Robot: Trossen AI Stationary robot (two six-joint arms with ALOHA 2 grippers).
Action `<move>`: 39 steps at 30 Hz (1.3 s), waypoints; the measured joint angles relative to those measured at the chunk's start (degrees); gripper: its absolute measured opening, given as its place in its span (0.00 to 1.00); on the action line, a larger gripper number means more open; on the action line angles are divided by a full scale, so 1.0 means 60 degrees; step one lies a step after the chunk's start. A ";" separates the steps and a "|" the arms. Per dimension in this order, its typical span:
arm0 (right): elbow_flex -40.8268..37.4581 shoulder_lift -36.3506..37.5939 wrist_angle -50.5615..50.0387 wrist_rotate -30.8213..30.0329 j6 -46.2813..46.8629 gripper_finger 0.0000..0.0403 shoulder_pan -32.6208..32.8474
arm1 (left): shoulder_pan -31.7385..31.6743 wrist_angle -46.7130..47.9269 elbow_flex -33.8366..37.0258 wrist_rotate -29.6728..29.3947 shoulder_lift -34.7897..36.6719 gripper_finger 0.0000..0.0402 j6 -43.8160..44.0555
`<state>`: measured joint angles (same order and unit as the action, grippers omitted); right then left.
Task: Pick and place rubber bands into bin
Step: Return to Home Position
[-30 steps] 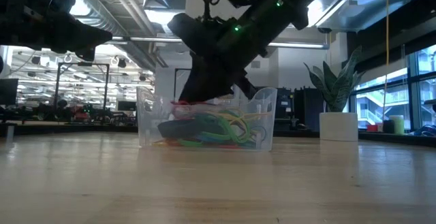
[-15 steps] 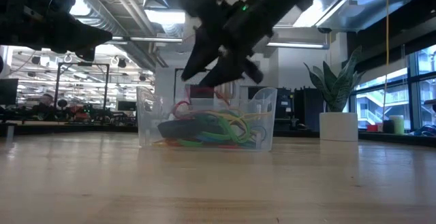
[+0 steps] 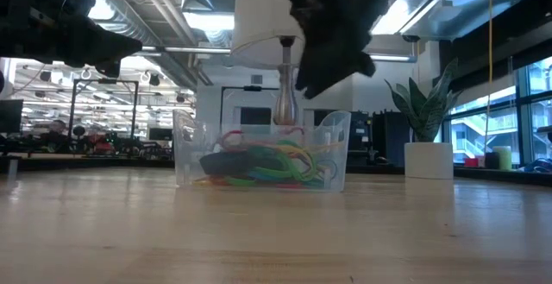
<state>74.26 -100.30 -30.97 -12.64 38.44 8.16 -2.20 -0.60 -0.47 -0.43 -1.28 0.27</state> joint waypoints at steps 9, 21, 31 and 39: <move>-0.0941 0.2174 0.0323 0.0058 -0.2069 0.10 0.0560 | 0.0000 -0.0004 0.0000 0.0000 -0.0039 0.01 0.0000; -0.7026 0.7253 0.4568 0.0022 -0.3036 0.01 0.1300 | 0.0000 -0.0004 0.0000 0.0000 -0.0036 0.01 0.0000; -1.0729 1.1033 0.7125 0.0131 -0.2987 0.01 0.1304 | 0.0000 -0.0004 0.0000 0.0000 -0.0036 0.01 0.0000; -1.2314 1.3375 0.7908 0.0438 -0.3793 0.01 0.1308 | 0.0000 -0.0004 0.0000 0.0000 -0.0036 0.01 0.0000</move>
<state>0.38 -20.05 16.48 -10.02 15.68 16.01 -2.20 -0.62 -0.47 -0.43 -1.50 0.27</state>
